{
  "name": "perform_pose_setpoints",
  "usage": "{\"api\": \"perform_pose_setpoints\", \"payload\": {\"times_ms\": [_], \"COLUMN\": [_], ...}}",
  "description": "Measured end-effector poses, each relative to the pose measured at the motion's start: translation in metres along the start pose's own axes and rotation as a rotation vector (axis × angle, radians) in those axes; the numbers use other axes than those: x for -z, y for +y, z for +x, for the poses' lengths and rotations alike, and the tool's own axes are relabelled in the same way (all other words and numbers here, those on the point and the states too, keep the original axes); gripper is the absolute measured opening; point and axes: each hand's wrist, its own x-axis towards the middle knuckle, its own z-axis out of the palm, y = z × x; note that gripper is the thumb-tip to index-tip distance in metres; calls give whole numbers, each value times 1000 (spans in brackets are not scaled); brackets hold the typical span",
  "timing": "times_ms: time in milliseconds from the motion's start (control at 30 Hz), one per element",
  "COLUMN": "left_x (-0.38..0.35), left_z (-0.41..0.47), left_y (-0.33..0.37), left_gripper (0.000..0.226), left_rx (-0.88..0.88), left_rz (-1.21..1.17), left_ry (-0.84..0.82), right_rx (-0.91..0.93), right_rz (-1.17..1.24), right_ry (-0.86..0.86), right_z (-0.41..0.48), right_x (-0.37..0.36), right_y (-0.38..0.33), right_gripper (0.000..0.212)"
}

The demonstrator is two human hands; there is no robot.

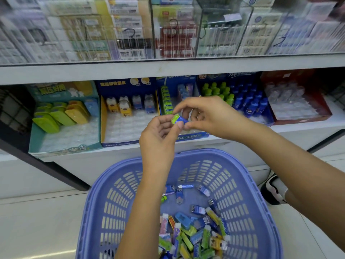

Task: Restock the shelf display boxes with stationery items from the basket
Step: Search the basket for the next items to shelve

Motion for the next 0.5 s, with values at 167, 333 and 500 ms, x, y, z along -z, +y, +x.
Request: {"api": "perform_pose_setpoints", "payload": {"times_ms": [167, 333, 500], "left_x": [2, 6, 10], "left_z": [11, 10, 11], "left_y": [-15, -30, -35], "left_gripper": [47, 66, 66], "left_rx": [-176, -129, -133], "left_rz": [520, 602, 577], "left_ry": [-134, -299, -293], "right_rx": [-167, -339, -394], "right_rz": [145, 3, 5], "right_ry": [425, 329, 296], "right_z": [46, 94, 117], "right_x": [0, -9, -8], "right_y": [24, 35, 46], "right_gripper": [23, 28, 29]}}
